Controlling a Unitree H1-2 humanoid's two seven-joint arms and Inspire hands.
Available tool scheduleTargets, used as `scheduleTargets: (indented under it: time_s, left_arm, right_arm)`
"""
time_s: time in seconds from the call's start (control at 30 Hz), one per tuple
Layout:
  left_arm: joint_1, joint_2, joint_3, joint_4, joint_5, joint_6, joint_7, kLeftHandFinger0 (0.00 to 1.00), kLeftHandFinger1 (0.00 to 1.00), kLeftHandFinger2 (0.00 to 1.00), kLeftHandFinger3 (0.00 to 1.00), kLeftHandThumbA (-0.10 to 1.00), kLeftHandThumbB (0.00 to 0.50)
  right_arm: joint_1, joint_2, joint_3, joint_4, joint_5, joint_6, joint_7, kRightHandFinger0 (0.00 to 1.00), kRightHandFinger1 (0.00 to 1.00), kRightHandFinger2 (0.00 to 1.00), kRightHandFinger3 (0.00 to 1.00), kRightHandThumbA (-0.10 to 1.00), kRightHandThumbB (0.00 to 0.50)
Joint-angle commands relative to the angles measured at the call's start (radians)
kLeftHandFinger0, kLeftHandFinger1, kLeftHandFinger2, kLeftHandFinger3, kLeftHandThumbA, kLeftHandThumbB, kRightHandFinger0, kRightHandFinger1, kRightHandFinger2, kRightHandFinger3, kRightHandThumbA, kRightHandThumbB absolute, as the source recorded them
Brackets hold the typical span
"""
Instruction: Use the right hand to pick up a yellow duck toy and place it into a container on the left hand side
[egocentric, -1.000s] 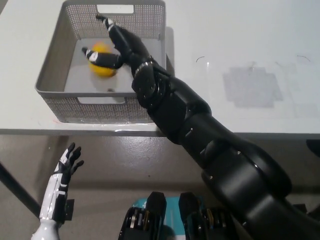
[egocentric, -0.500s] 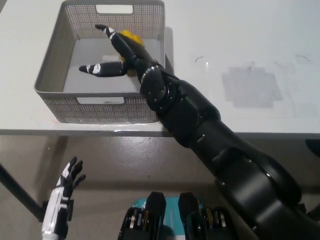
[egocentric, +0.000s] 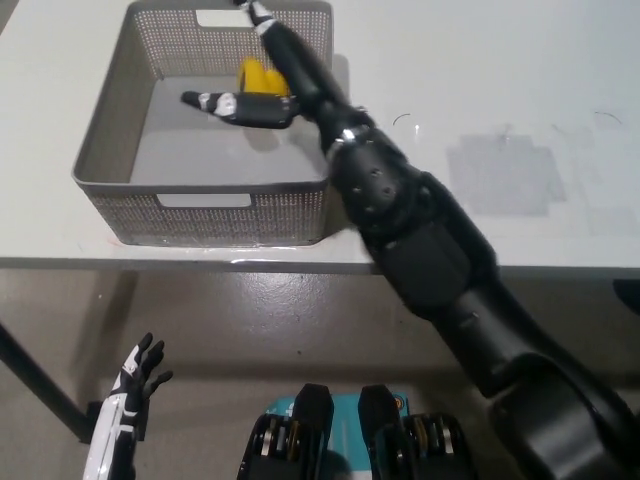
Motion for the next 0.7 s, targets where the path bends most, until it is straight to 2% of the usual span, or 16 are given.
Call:
scheduleTargets:
  time_s: [0.0, 0.23, 0.27, 0.3, 0.37, 0.4, 0.57, 0.67]
  left_arm:
    - [0.023, 0.004, -0.005, -0.027, 0.026, -0.035, 0.010, 0.95, 1.00, 1.00, 1.00, 1.00, 0.500]
    - [0.009, 0.011, 0.001, -0.022, 0.006, -0.035, 0.006, 0.91, 1.00, 1.00, 1.00, 1.00, 0.500]
    - [0.008, 0.012, 0.001, -0.020, 0.006, -0.035, 0.006, 0.91, 1.00, 1.00, 1.00, 1.00, 0.500]
    - [0.008, 0.010, 0.001, -0.018, 0.006, -0.035, 0.006, 0.92, 1.00, 1.00, 1.00, 1.00, 0.500]
    - [0.008, 0.005, 0.000, -0.015, -0.002, -0.035, 0.004, 0.91, 1.00, 1.00, 1.00, 1.00, 0.500]
    - [0.009, 0.001, -0.001, -0.018, 0.004, -0.035, 0.008, 0.91, 1.00, 1.00, 1.00, 1.00, 0.500]
    - [-0.016, 0.003, 0.000, -0.019, -0.007, -0.035, 0.000, 0.91, 1.00, 1.00, 1.00, 1.00, 0.500]
    - [-0.023, 0.003, 0.000, -0.016, -0.020, -0.035, -0.007, 0.92, 1.00, 1.00, 1.00, 1.00, 0.500]
  right_arm:
    - [0.062, -0.094, -0.159, -0.651, 0.076, 0.104, 0.033, 1.00, 1.00, 1.00, 1.00, 0.96, 0.299]
    - [0.329, -0.115, -0.204, -0.949, 0.111, 0.034, 0.002, 1.00, 1.00, 1.00, 1.00, 0.89, 0.285]
    - [0.347, -0.117, -0.203, -0.967, 0.112, 0.033, 0.006, 1.00, 1.00, 1.00, 1.00, 0.91, 0.304]
    - [0.392, -0.126, -0.197, -1.012, 0.115, 0.034, 0.018, 1.00, 1.00, 1.00, 1.00, 0.92, 0.288]
    - [0.442, -0.135, -0.187, -1.061, 0.120, 0.035, 0.033, 1.00, 1.00, 1.00, 1.00, 0.93, 0.299]
    - [0.494, -0.146, -0.174, -1.102, 0.124, 0.033, 0.047, 1.00, 1.00, 1.00, 1.00, 0.93, 0.286]
    - [0.657, -0.174, -0.131, -1.151, 0.127, 0.010, 0.072, 1.00, 1.00, 1.00, 1.00, 0.88, 0.264]
    - [0.729, -0.192, -0.114, -1.151, 0.131, 0.033, 0.094, 1.00, 1.00, 1.00, 1.00, 0.90, 0.275]
